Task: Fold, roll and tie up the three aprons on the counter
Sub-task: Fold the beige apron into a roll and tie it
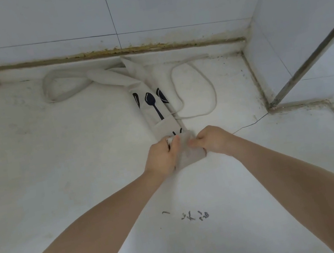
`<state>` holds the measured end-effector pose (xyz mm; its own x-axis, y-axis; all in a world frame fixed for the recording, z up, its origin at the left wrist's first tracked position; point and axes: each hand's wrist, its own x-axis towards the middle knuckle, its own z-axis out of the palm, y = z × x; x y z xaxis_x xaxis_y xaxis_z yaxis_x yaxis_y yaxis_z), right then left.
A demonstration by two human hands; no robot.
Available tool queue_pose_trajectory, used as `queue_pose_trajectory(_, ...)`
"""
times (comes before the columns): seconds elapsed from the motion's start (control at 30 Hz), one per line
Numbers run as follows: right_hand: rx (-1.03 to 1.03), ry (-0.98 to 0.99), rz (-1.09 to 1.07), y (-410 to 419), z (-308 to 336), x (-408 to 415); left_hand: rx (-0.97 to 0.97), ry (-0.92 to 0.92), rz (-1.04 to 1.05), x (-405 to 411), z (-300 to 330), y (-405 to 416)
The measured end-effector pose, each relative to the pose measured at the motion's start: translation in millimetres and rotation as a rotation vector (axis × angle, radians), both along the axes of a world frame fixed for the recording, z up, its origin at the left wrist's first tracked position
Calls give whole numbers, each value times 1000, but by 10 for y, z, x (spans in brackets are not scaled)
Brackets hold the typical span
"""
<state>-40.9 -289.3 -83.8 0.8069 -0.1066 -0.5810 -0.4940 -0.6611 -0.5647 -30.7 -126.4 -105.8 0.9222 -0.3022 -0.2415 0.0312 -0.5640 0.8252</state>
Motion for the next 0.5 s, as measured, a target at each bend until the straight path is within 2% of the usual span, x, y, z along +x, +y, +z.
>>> queue_pose_trajectory(0.17, -252, 39, 70, 118, -31, 103, 394, -499, -110, 52, -209, 95)
queue_pose_trajectory(0.23, -304, 69, 99, 156, -12, 149, 460, -814, -242, 151, -300, 150)
queue_pose_trajectory(0.3, -351, 91, 117, 175, 5, 181, 495, -1029, -414, 220, -340, 173)
queue_pose_trajectory(0.4, -351, 26, 137, 184, -12, 216, 522, -981, -551, 237, -374, 212)
queue_pose_trajectory(0.5, -230, -22, 104, 194, 27, 244, 518, -739, -619, 200, -449, 303)
